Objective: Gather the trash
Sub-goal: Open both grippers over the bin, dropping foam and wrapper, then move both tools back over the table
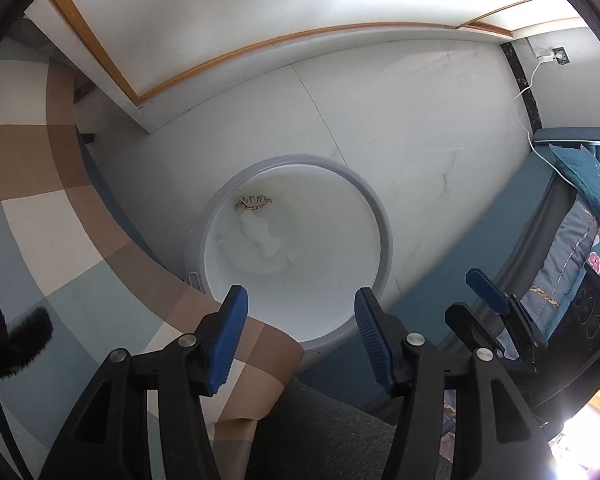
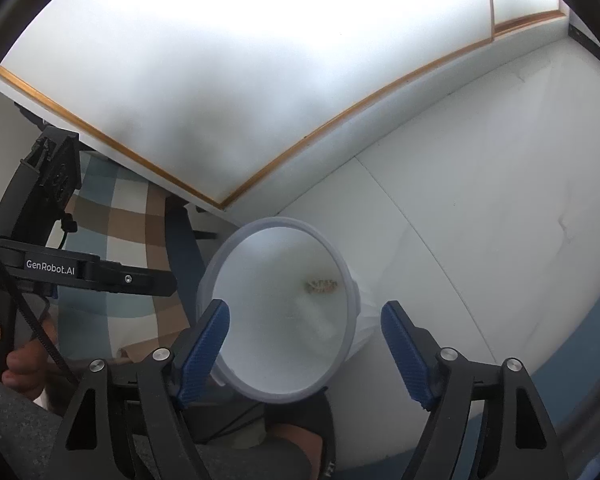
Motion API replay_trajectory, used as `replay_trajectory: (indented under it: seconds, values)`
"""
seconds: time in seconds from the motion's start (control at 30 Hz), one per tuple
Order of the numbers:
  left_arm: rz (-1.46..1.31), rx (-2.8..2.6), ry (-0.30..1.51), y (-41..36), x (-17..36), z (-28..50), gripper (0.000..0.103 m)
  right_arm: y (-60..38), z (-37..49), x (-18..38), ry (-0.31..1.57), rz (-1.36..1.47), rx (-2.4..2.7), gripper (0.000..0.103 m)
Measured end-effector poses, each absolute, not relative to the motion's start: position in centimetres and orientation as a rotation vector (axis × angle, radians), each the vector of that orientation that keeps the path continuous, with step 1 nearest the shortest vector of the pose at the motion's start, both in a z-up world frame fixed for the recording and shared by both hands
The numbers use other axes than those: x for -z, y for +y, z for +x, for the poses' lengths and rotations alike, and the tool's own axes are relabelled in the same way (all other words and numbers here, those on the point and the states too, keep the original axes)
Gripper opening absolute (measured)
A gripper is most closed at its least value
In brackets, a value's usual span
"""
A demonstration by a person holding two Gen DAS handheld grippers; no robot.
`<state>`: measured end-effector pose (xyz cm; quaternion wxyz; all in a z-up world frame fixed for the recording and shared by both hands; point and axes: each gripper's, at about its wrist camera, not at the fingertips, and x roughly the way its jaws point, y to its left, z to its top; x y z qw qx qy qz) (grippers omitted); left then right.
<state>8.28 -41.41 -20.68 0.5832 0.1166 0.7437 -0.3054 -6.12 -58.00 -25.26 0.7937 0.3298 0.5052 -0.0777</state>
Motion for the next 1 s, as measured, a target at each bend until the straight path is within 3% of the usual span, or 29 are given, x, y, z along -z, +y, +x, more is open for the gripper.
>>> replay_trajectory:
  seconds: [0.13,0.23,0.5,0.73,1.0]
  values:
    - [0.240,0.695,1.651,-40.3,18.7,8.6,0.053,-58.0,-6.4,24.3,1.067,0.702,0.164,0.085]
    - [0.220,0.679,1.593,-39.1,17.4,8.6,0.064,-57.9,-6.5,23.5,1.051,0.701,0.154,0.085]
    - [0.215,0.664,1.374,-36.3,12.7,7.7,0.065,-57.3,-6.6,20.1,1.003,0.665,0.151,0.086]
    - [0.151,0.604,1.166,-32.1,7.7,7.3,0.067,-56.3,-6.8,14.8,0.907,0.617,0.151,0.087]
    - [0.038,0.494,0.996,-24.7,2.9,7.5,0.082,-52.6,-6.1,6.7,0.761,0.506,0.106,0.091]
